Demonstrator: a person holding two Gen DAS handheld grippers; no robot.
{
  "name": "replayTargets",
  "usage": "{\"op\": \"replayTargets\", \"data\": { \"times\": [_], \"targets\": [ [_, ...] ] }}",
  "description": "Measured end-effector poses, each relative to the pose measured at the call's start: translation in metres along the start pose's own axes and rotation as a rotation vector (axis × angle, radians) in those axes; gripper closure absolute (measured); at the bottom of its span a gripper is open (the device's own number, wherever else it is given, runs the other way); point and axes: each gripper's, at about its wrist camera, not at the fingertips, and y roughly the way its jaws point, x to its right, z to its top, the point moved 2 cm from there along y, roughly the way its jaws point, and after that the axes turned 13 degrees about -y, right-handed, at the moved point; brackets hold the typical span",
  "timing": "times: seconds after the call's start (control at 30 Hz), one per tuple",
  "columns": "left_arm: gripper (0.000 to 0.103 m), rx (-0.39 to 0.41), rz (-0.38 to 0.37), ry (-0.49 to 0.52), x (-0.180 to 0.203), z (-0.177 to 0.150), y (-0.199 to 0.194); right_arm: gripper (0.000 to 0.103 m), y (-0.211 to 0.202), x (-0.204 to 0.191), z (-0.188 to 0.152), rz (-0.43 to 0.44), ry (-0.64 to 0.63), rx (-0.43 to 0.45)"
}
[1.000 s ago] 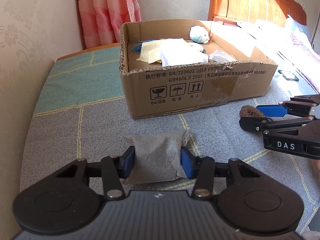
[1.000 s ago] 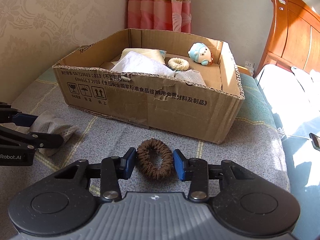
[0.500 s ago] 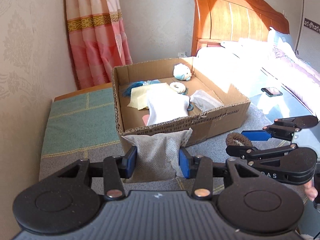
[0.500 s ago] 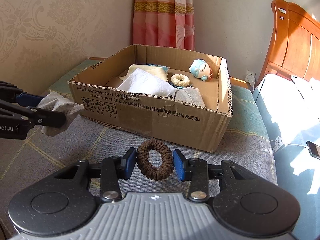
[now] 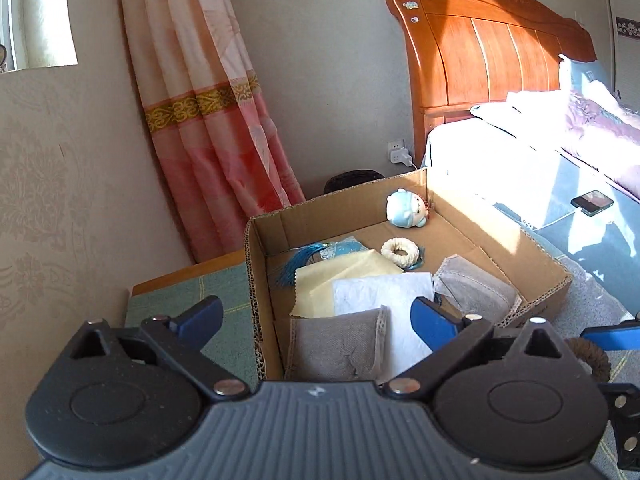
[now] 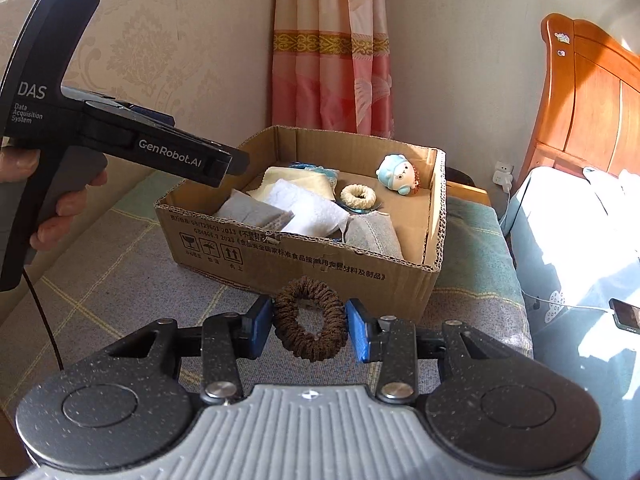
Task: Organize soft objects
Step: 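Drop grey sachet into box with left tool while right tool drops scrunchie in box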
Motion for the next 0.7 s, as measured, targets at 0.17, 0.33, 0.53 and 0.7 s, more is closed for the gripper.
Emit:
{"op": "replayTargets", "data": {
  "times": [0.17,0.33,0.53,0.7],
  "targets": [
    [0.002,-0.021,-0.023,-0.063,-0.007,-0.018,-0.02,0.057,-0.007,0.006,0.011,-0.006,-0.013,0.016],
    [0.001,-0.02,-0.017,-0.121,-0.015,-0.037,-0.04,0.057,-0.006,0.012,0.032,-0.015,-0.045,0.034],
    [0.001,-0.011,0.021,-0.147,-0.023,-0.048,-0.05,0.057,0.018,0.025,0.068,-0.033,-0.086,0.023],
    [0.001,-0.004,0.033,-0.17,-0.03,-0.051,-0.056,0.057,0.06,0.047,0.099,-0.084,-0.086,-0.024]
  ]
}}
